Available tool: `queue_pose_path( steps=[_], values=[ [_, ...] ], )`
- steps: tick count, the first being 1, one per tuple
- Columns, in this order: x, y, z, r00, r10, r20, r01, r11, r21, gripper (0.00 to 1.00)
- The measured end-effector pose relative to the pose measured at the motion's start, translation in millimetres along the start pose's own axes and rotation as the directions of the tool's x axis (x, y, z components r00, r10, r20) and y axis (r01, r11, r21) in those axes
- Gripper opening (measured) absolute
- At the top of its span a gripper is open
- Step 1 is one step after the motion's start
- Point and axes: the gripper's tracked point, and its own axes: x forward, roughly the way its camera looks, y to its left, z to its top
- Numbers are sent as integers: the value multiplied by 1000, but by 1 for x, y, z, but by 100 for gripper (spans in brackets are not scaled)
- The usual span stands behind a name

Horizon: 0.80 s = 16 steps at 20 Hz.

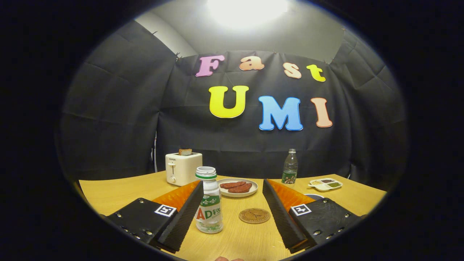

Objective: Take the bottle from table, then pour the juice into the cup, finally place the bottle on the coaster

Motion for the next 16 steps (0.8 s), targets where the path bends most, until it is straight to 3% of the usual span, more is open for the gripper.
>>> queue_pose_path(
  steps=[8,16],
  values=[
    [34,38,-37,996,78,-31,-78,997,16,99],
    [56,46,-75,989,68,-131,-74,996,-40,97]
  ],
)
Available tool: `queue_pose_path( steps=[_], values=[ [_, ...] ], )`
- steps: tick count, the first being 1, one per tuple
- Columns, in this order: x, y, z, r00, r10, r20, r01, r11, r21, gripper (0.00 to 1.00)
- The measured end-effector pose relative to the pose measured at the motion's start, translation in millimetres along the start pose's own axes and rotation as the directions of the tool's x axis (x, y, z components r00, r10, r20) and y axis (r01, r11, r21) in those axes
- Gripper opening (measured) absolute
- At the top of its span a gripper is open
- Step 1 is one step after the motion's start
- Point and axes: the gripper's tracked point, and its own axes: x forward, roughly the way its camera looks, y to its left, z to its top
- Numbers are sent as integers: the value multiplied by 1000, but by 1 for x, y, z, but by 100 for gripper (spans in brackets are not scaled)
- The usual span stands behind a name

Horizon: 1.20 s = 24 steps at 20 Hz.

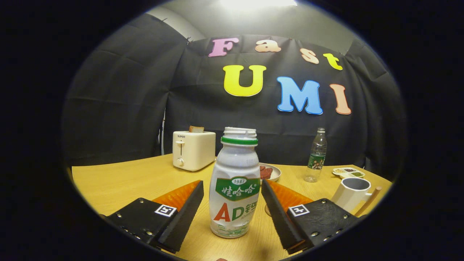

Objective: Take the bottle from table, then pour the juice into the cup, finally place the bottle on the coaster

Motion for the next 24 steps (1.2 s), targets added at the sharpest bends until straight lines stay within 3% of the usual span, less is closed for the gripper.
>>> queue_pose_path(
  steps=[1,3,6,12,24],
  values=[
    [3,1,-1,1000,-12,-7,12,1000,-8,93],
    [-1,-1,-3,1000,-25,-15,25,1000,1,73],
    [-4,0,-1,999,-35,-21,35,999,28,69],
    [-13,-16,22,995,-99,-30,99,995,-17,69],
    [-16,-53,71,980,-198,-30,200,971,133,69]
  ],
)
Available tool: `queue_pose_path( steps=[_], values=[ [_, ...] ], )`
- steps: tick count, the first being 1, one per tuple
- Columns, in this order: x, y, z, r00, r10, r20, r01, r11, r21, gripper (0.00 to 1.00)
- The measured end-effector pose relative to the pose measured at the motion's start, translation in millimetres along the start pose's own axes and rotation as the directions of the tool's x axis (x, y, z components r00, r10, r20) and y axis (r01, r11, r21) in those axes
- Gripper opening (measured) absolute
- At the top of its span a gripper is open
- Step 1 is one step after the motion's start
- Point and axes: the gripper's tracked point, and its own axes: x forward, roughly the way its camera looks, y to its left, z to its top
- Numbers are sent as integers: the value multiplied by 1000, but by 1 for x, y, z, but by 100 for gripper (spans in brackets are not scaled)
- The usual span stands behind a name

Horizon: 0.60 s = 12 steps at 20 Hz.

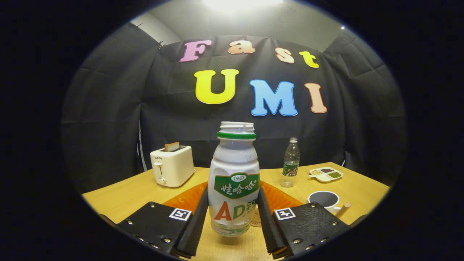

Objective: Take the bottle from table, then pour the juice into the cup, finally place the bottle on the coaster

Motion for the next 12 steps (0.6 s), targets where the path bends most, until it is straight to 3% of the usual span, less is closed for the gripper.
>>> queue_pose_path(
  steps=[5,12],
  values=[
    [4,-13,-14,999,11,-37,-3,981,195,68],
    [8,-40,-23,999,12,-48,12,878,478,68]
  ],
)
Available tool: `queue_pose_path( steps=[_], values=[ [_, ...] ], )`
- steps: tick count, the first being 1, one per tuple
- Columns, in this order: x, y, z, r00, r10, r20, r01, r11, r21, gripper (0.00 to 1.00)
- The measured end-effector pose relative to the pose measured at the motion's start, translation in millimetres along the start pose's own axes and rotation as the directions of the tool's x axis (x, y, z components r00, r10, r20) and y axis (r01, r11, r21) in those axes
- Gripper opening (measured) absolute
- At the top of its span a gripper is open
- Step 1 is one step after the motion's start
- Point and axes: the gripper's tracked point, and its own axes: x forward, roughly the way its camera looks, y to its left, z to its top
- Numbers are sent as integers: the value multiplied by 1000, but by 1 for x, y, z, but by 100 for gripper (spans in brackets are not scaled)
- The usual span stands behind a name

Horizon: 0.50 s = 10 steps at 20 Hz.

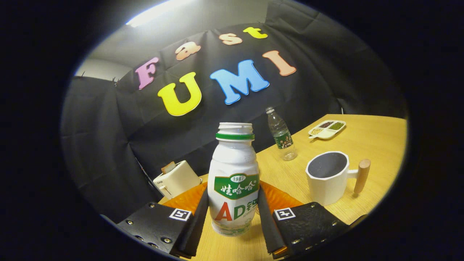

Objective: Take the bottle from table, then pour the juice into the cup, finally place the bottle on the coaster

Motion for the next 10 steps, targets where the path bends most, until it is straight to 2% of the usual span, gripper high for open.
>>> queue_pose_path(
  steps=[5,10],
  values=[
    [6,-6,0,1000,14,-22,-11,990,144,68],
    [12,-8,-7,998,40,-50,-24,957,290,68]
  ],
)
